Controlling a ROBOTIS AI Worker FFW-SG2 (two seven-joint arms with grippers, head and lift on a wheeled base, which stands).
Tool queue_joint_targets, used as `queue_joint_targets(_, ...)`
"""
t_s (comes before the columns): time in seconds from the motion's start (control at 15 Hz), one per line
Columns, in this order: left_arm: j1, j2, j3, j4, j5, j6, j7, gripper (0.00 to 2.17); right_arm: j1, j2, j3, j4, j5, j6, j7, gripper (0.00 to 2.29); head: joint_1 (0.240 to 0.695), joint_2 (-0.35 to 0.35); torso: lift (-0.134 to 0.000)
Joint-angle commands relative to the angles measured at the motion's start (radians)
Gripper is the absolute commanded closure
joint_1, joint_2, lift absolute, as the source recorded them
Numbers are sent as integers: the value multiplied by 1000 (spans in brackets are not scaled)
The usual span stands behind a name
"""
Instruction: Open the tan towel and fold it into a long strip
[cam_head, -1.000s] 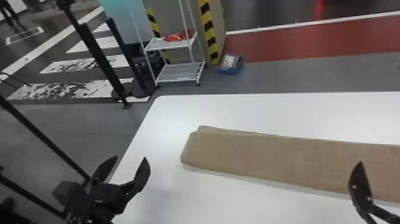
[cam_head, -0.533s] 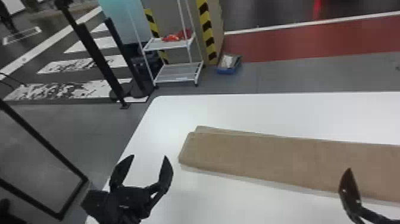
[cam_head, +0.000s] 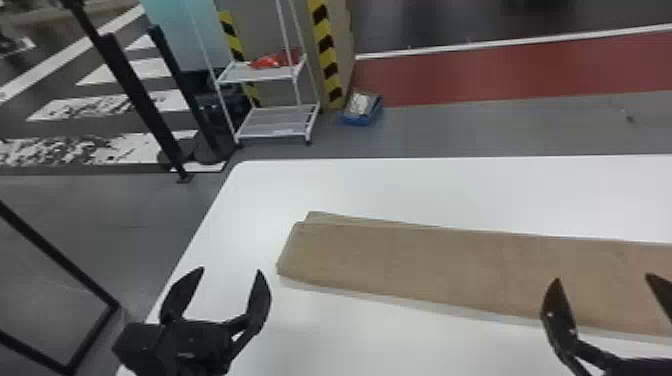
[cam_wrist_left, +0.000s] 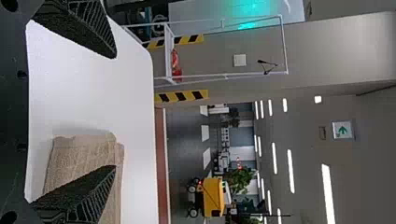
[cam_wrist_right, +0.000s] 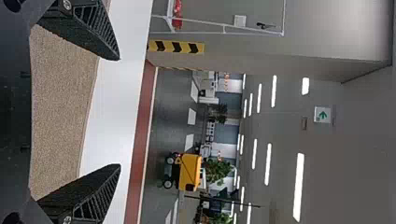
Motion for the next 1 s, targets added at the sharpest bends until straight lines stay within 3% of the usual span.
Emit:
queue_joint_targets(0.0, 0, -3, 0, 1, 0, 1, 1, 29, 1, -1, -1, -2, -3, 11, 0, 60, 695, 279, -120)
queue_joint_targets(0.27, -12, -3, 0, 14, 15, 31, 17, 26, 4, -1, 1, -20, -3, 57, 0, 70, 695, 278, -120)
queue_joint_targets(0.47, -11, -3, 0, 7, 15, 35, 19, 26, 0, -19, -1, -20, -41, 78, -2, 70, 695, 283, -120)
queue_joint_targets(0.93, -2, -3, 3, -9, 18, 81, 19, 26, -7, -44, 10, -38, -44, 155, -11, 73, 695, 282, -120)
